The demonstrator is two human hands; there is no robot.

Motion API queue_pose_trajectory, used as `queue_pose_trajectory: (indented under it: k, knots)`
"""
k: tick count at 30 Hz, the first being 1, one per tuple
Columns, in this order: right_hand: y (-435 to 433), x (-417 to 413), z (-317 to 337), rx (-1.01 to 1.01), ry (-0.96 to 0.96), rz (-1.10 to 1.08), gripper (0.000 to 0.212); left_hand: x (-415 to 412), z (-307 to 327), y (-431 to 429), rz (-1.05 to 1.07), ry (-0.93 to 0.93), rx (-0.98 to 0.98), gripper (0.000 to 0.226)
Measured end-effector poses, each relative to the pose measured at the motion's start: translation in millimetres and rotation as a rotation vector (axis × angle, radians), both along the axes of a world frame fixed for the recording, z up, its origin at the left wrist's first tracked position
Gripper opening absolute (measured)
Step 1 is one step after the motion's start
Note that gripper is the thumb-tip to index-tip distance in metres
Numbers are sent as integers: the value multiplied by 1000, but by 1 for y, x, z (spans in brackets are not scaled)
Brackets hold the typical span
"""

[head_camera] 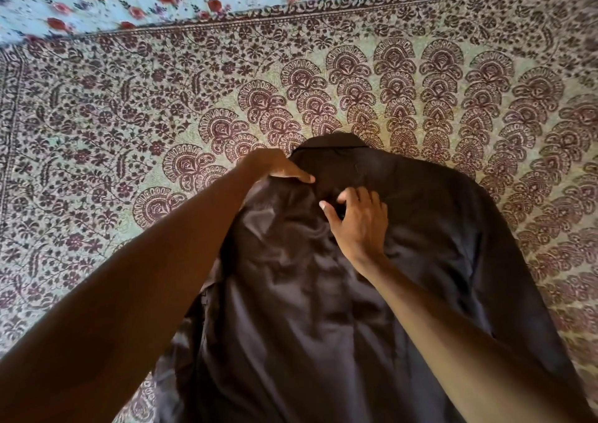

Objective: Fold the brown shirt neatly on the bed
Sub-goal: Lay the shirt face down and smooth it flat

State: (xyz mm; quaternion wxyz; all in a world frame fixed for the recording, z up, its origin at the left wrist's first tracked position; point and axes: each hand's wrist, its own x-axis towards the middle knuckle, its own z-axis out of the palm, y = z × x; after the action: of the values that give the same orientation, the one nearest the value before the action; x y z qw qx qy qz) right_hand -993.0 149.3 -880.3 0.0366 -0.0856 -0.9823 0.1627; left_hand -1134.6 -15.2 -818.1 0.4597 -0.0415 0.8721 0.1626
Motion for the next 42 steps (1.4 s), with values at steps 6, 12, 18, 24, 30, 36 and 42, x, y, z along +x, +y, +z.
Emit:
queue_pose_trajectory:
  k: [6, 12, 18, 24, 30, 36, 42]
  knots:
    - [1, -3, 2, -115, 57, 28, 29, 0, -2, 0, 311, -120, 277, 33]
    - [-2, -6, 1, -107, -2, 6, 30, 15, -10, -5, 584, -221, 536, 30]
    - [-5, -6, 3, -139, 15, 10, 32, 28, -11, -4, 738, -289, 816, 12]
    - [-7, 2, -1, -37, -4, 29, 56, 33, -13, -4, 764, -311, 844, 15]
    - [-15, 11, -5, -43, -75, 89, 74, 37, -2, 1, 629, -425, 806, 25]
    - [-15, 10, -9, -100, -87, 88, 89, 41, -18, 9, 590, -414, 829, 42]
    - [-13, 13, -12, 17, -143, 157, 72, 32, -32, 8, 747, 2, 641, 54]
